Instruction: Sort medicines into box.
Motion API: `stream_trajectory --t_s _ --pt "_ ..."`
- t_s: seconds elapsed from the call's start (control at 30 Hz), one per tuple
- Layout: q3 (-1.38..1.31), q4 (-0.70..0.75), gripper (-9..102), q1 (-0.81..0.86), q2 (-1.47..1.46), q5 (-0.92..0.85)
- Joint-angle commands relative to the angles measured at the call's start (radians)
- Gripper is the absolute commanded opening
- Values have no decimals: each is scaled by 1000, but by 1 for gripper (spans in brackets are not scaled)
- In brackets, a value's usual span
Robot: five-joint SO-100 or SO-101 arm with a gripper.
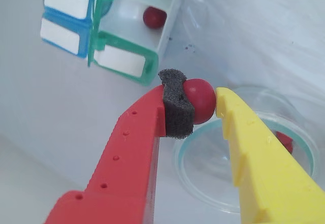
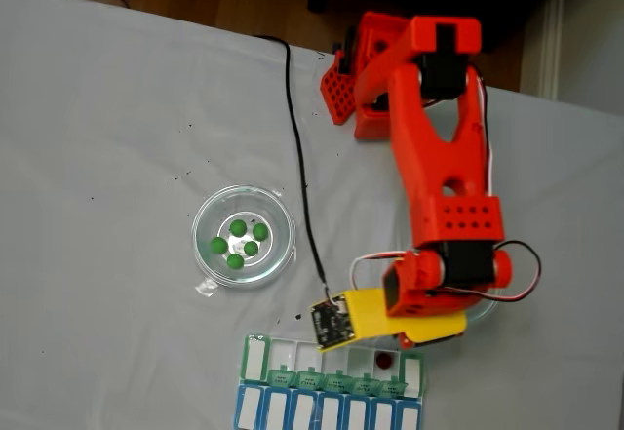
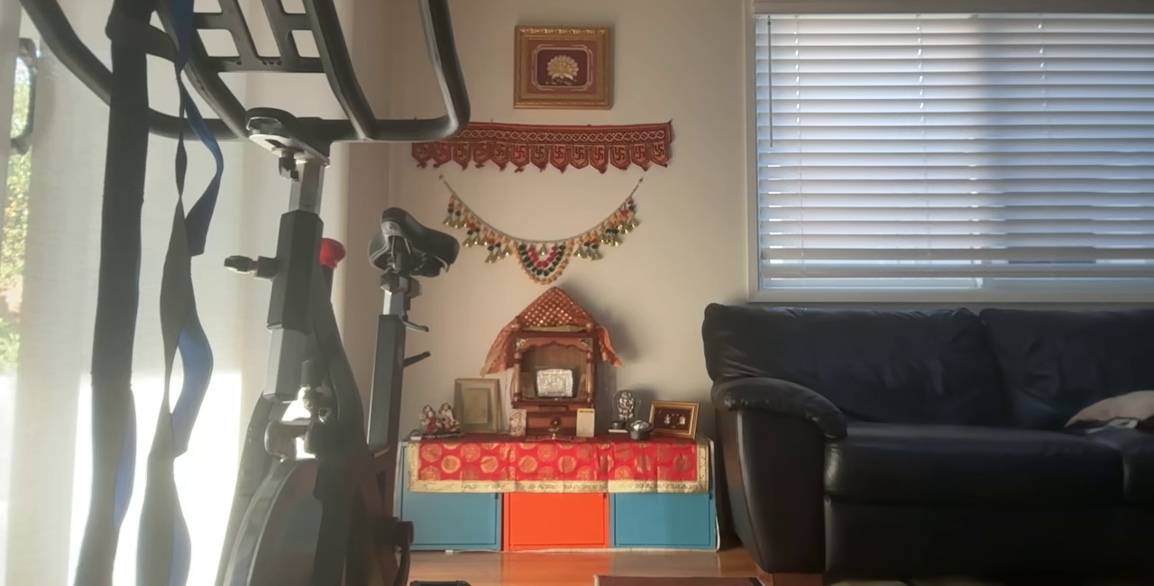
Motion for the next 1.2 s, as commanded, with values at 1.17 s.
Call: stream_trajectory --t_s 1.17 --pt "-100 -368 1 75 -179 15"
